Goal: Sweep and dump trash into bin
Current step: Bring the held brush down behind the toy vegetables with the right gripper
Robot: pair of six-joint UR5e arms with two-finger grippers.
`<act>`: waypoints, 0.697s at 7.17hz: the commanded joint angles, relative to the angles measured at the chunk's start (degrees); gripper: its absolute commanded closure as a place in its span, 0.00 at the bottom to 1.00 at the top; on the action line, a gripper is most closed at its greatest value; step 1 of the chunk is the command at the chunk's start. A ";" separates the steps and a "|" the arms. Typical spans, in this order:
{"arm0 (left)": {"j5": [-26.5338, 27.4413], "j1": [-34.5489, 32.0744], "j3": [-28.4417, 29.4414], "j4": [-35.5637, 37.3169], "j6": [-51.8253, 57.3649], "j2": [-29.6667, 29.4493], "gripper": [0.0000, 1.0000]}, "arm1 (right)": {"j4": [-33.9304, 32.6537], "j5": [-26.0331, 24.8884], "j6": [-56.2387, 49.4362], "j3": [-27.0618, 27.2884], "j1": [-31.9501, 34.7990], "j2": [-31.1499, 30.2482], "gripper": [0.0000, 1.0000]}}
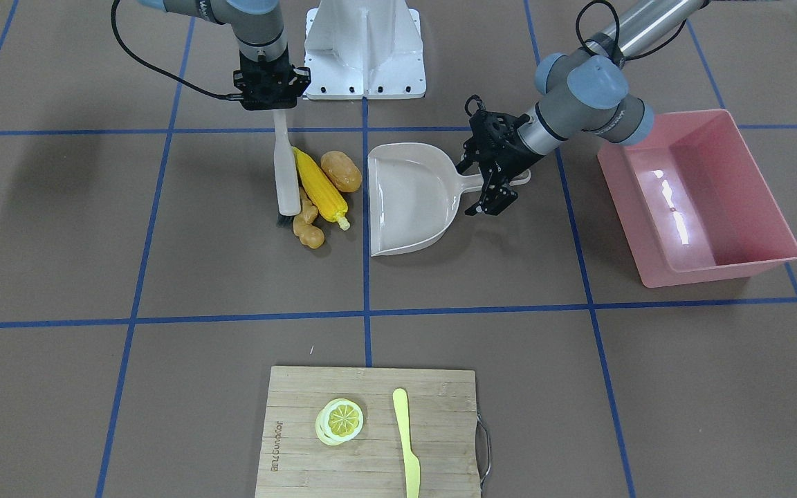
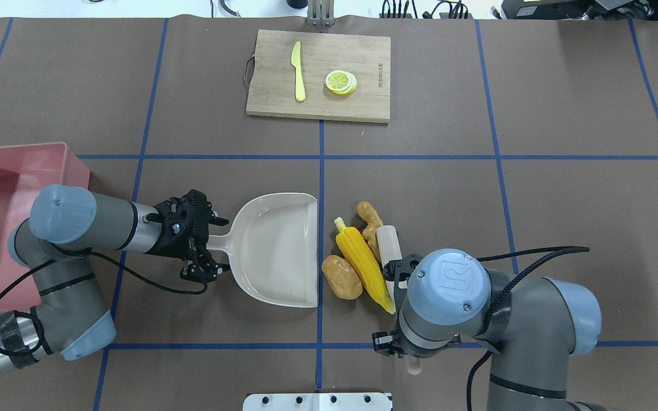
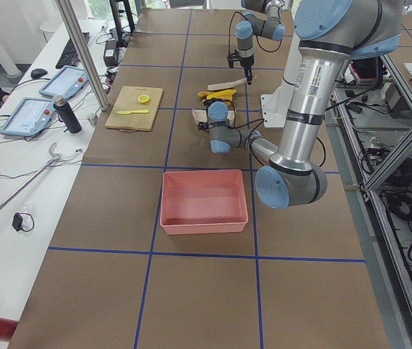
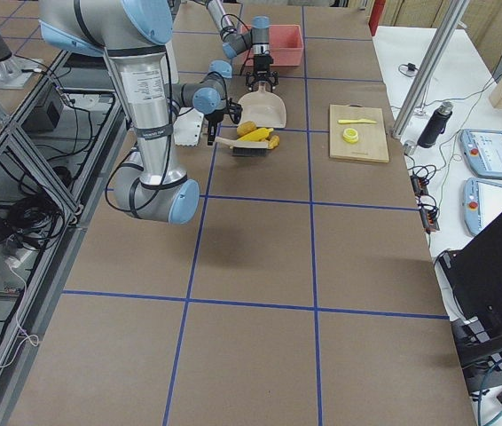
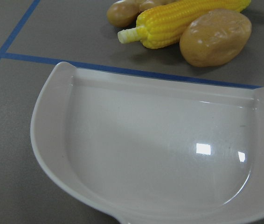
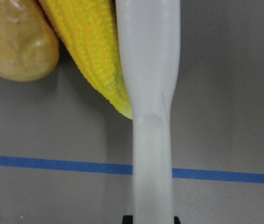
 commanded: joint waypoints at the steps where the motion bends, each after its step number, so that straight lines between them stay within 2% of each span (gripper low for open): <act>1: 0.16 0.00 0.03 0.03 0.00 0.00 0.03 | 0.45 0.16 1.14 -4.08 -0.48 5.12 1.00; 3: 0.16 0.00 0.03 0.03 0.00 0.00 0.03 | 1.84 0.24 2.10 -4.36 -0.48 5.75 1.00; 5: 0.16 0.00 0.03 0.11 0.00 0.00 0.03 | 3.86 0.24 4.55 -8.29 -1.01 9.86 1.00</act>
